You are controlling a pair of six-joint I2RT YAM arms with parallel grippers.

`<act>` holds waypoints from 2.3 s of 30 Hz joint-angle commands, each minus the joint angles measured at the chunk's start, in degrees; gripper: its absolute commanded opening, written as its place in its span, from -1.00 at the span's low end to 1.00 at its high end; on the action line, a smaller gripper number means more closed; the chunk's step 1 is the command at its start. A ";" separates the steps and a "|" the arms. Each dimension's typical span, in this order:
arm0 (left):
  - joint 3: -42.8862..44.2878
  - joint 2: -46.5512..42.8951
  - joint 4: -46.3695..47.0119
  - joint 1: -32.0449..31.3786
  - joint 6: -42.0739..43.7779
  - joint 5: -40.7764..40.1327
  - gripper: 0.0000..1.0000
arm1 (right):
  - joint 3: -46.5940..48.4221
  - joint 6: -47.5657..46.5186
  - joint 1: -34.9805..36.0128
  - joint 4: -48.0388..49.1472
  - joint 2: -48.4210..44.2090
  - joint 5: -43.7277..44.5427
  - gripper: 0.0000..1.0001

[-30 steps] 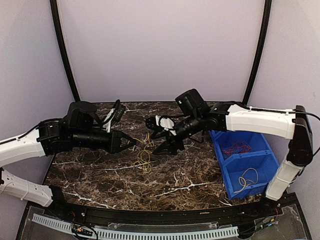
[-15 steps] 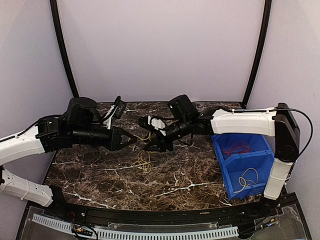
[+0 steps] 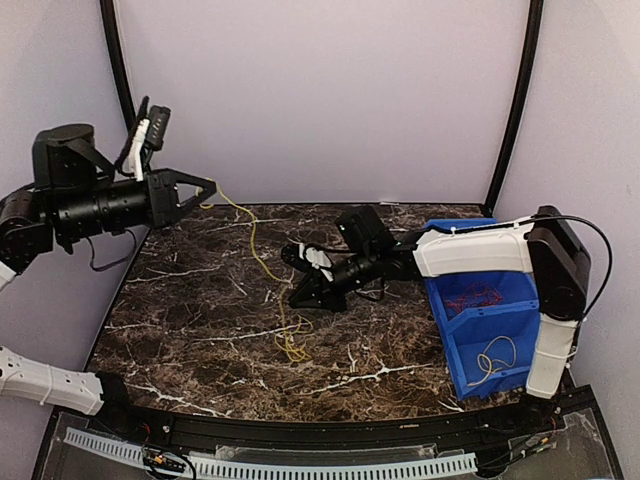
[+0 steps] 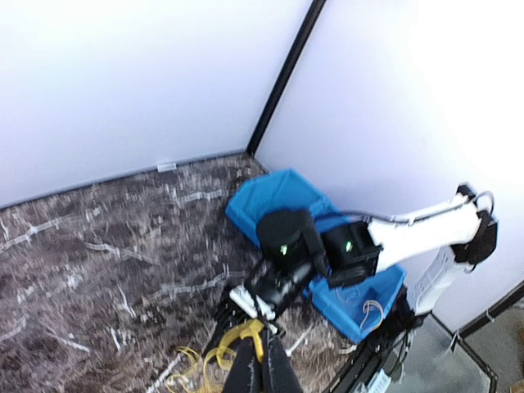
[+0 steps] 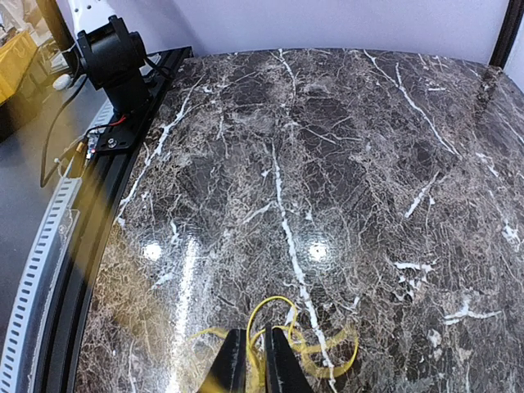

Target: Untangle the cables

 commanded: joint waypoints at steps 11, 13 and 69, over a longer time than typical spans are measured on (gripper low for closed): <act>23.15 2.59 -4.86 -0.12 8.64 -13.98 -1.00 | 0.23 1.61 -0.72 0.99 2.58 -3.71 -0.89; 24.35 3.66 -4.73 -0.13 8.68 -13.02 -1.00 | 0.74 0.73 -0.73 0.32 1.29 -2.89 -0.76; 48.43 16.08 1.82 -0.15 10.41 -5.20 -1.00 | 15.68 18.88 -3.41 7.17 15.38 -9.35 -0.57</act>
